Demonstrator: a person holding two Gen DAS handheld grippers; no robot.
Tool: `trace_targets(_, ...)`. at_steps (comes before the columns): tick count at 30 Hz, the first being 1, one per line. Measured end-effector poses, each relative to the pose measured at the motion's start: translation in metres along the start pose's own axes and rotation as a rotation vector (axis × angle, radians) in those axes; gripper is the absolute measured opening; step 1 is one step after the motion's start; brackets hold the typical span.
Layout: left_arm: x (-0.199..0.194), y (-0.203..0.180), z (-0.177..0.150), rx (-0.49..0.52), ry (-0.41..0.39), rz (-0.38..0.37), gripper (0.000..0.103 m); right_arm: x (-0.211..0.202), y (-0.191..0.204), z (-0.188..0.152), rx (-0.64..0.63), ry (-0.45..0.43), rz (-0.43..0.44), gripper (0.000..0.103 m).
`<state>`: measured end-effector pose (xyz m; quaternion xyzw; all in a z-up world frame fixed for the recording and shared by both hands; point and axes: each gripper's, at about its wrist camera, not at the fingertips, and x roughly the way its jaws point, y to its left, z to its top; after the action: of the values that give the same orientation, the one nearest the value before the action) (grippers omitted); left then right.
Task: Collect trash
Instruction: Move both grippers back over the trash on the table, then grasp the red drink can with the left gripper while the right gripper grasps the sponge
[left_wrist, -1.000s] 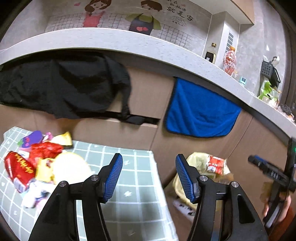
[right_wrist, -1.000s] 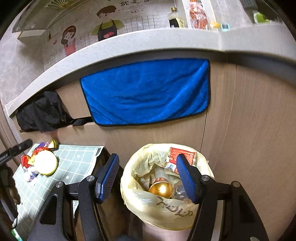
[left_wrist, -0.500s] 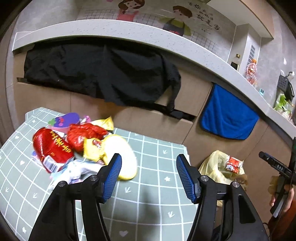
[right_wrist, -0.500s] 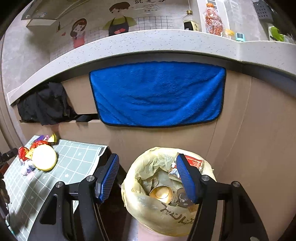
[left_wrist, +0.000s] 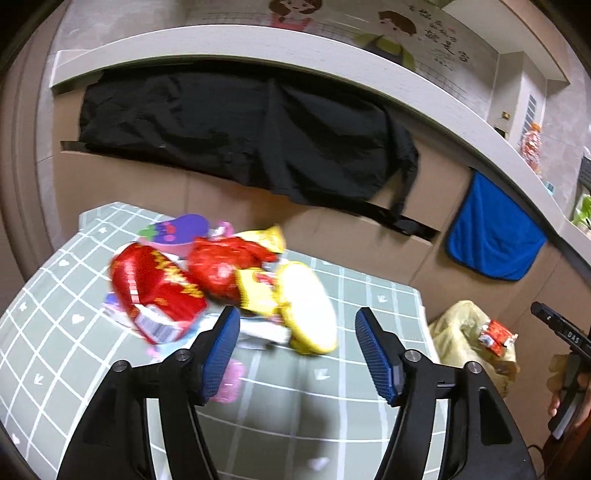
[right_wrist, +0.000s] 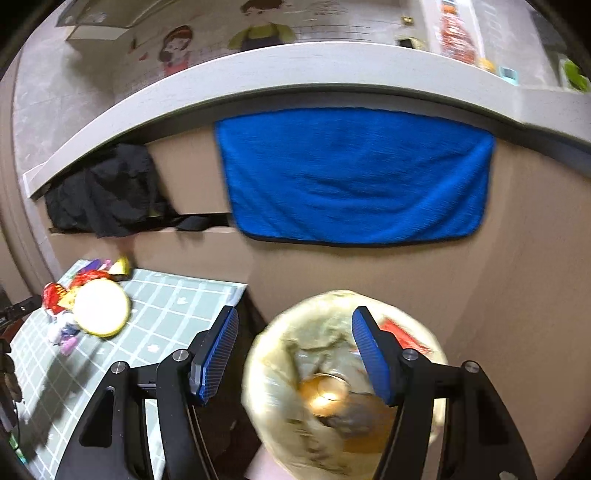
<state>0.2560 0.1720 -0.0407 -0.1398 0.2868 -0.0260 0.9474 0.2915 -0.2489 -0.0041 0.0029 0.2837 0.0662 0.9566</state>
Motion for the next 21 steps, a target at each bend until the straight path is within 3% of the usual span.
trace_targets(6, 0.005, 0.045, 0.008, 0.004, 0.015, 0.061, 0.073, 0.022, 0.081, 0.003, -0.048, 0.042, 0.155, 0.062)
trace_targets(9, 0.006, 0.075, 0.007, -0.046, 0.035, 0.079, 0.073, 0.042, 0.127, -0.002, -0.089, 0.082, 0.249, 0.062)
trace_targets(14, 0.011, 0.109, 0.002, -0.063, 0.066, 0.058, 0.073, 0.059, 0.171, -0.014, -0.137, 0.119, 0.289, 0.062)
trace_targets(18, 0.027, 0.130, 0.009, -0.139, 0.108, -0.008, 0.073, 0.072, 0.197, -0.021, -0.147, 0.154, 0.316, 0.062)
trace_targets(21, 0.043, 0.141, 0.020, -0.194, 0.102, 0.030, 0.073, 0.080, 0.213, -0.024, -0.155, 0.168, 0.334, 0.062)
